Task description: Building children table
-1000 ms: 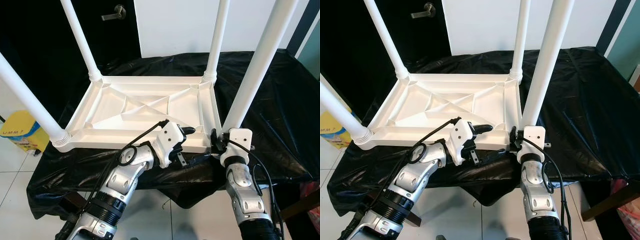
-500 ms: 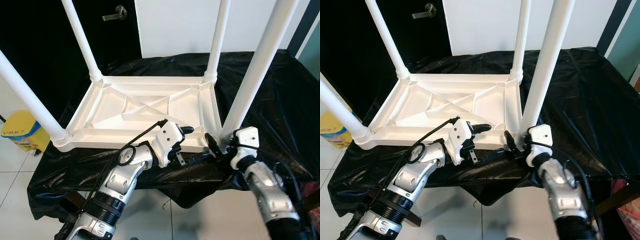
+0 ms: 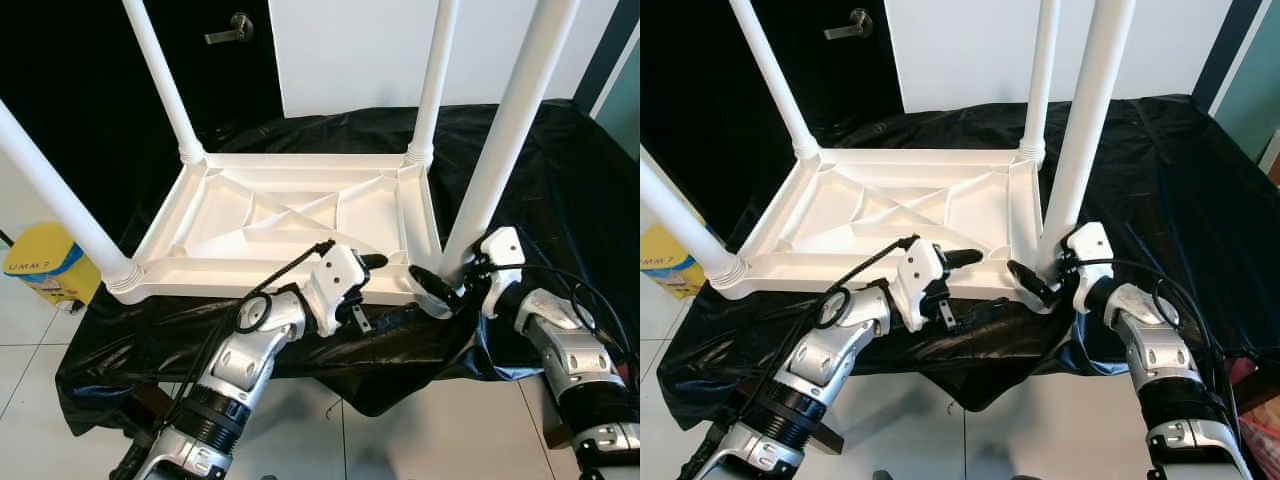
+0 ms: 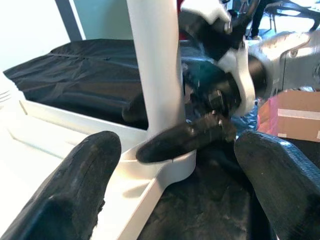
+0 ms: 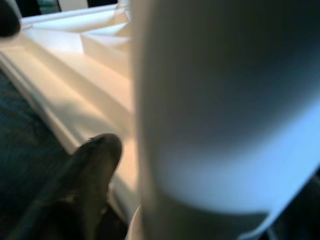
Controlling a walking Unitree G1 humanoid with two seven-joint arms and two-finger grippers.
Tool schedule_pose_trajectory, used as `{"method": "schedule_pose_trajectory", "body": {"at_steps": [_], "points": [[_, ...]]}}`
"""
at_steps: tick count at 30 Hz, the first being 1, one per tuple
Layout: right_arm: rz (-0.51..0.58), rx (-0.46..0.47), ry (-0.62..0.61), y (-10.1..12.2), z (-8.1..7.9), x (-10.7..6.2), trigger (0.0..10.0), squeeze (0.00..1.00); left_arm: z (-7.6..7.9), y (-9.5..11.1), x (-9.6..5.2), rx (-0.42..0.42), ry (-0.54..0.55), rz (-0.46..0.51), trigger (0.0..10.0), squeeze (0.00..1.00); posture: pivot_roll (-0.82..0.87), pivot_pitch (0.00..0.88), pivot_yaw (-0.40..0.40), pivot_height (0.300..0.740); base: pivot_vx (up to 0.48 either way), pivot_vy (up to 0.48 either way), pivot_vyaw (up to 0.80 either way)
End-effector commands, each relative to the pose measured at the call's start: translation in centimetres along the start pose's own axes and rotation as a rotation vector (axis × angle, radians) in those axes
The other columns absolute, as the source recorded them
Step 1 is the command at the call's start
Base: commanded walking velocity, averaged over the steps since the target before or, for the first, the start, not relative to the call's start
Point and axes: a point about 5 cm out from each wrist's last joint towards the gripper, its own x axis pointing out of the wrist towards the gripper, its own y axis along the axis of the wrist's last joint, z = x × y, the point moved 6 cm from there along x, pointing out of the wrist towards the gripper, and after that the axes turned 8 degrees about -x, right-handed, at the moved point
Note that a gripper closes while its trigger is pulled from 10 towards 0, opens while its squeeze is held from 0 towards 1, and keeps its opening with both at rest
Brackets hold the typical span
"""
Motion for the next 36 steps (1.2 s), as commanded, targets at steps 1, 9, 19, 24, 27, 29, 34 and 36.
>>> {"method": "schedule_pose_trajectory", "body": {"at_steps": [1,9,19,24,27,29,34,36], "points": [[-0.01,-0.018,0.026,-0.1,-0.2,0.1,0.0,0.0,-0.1,0.2,-0.1,0.001,0.016,0.002,10.0,0.0,-0.19,0.0,0.06,0.74,0.0,0.0,0.0],[-0.008,-0.009,0.016,-0.5,0.5,-0.7,0.0,0.0,-0.6,0.2,-0.2,0.01,0.03,0.002,10.0,0.0,-0.19,0.0,0.05,0.74,0.0,0.0,0.0],[-0.024,0.014,-0.1,-1.3,1.1,-1.5,10.0,0.0,-0.4,0.1,-0.3,-0.002,0.04,0.005,10.0,0.0,-0.2,0.0,0.045,0.74,0.0,0.0,0.0],[-0.067,0.055,-0.321,-2.0,1.5,-1.4,10.0,0.0,0.1,-0.3,-0.2,-0.018,0.026,-0.001,10.0,0.0,-0.21,0.0,0.048,0.74,0.0,0.0,0.0],[-0.069,0.102,-0.384,-2.2,0.8,-1.0,10.0,0.0,0.2,-0.3,-0.1,-0.019,0.023,-0.001,10.0,0.0,-0.21,0.0,0.044,0.74,0.0,0.0,0.0],[-0.079,0.157,-0.498,-2.3,0.2,-0.7,10.0,0.0,0.1,-0.1,0.0,-0.02,0.025,0.001,10.0,0.0,-0.21,0.0,0.049,0.74,0.0,0.0,0.0],[-0.102,0.186,-0.676,-2.3,0.4,-0.8,10.0,0.0,0.1,0.0,0.0,-0.021,0.025,0.004,10.0,0.0,-0.2,0.0,0.053,0.74,0.0,0.0,0.0],[-0.115,0.18,-0.863,-1.7,0.8,-1.1,10.0,0.0,0.2,0.0,0.0,-0.021,0.021,0.003,10.0,0.0,-0.2,0.0,0.062,0.74,0.0,0.0,0.0]]}}
